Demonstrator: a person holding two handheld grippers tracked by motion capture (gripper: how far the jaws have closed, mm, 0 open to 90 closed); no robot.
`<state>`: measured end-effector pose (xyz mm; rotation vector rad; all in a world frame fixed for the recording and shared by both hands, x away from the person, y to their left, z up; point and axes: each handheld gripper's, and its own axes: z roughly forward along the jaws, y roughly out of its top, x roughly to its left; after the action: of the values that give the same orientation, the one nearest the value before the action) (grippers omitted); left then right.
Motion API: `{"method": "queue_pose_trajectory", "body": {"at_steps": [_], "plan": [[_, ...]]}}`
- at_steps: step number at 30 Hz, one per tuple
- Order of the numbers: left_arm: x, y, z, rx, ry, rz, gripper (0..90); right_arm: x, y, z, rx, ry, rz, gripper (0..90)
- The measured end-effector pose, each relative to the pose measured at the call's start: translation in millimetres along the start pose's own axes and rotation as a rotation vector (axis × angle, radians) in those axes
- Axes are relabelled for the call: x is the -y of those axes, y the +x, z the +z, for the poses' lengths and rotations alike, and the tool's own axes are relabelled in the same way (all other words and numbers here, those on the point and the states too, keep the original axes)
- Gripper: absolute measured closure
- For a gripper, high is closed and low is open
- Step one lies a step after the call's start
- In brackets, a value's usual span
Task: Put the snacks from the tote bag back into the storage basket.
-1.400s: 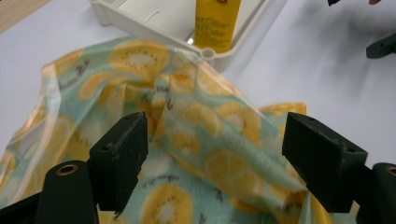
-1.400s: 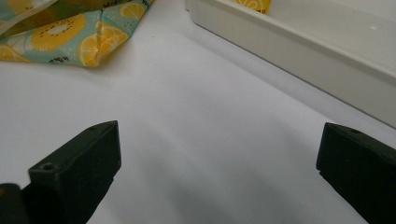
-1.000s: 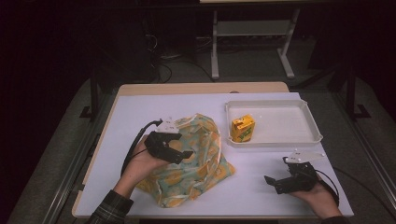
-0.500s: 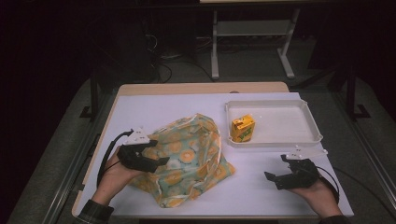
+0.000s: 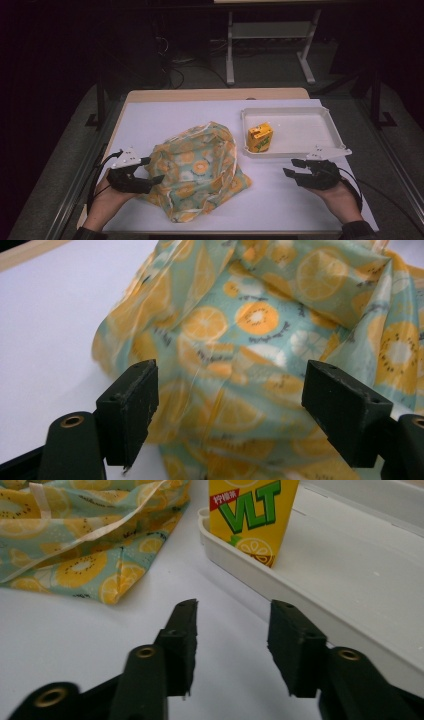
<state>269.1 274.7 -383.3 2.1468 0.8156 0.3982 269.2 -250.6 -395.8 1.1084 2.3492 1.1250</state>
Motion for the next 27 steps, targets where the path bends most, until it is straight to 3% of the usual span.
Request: {"method": "queue_pose_trajectory", "body": {"at_steps": [8, 12, 27], "plan": [[16.2, 3.7, -7.0, -0.014, 0.002, -0.047, 22.2, -16.1, -4.9, 5.9, -0.027, 0.001, -0.019, 80.2], [23.4, 4.6, -9.1, -0.028, 0.003, -0.051, 22.2, -23.7, -10.6, 8.9, -0.034, 0.006, -0.029, 89.5], [36.7, 12.7, -16.6, -0.042, 0.002, -0.098, 22.0, -45.2, -38.7, 24.4, -0.033, 0.003, -0.006, 89.9]]}}
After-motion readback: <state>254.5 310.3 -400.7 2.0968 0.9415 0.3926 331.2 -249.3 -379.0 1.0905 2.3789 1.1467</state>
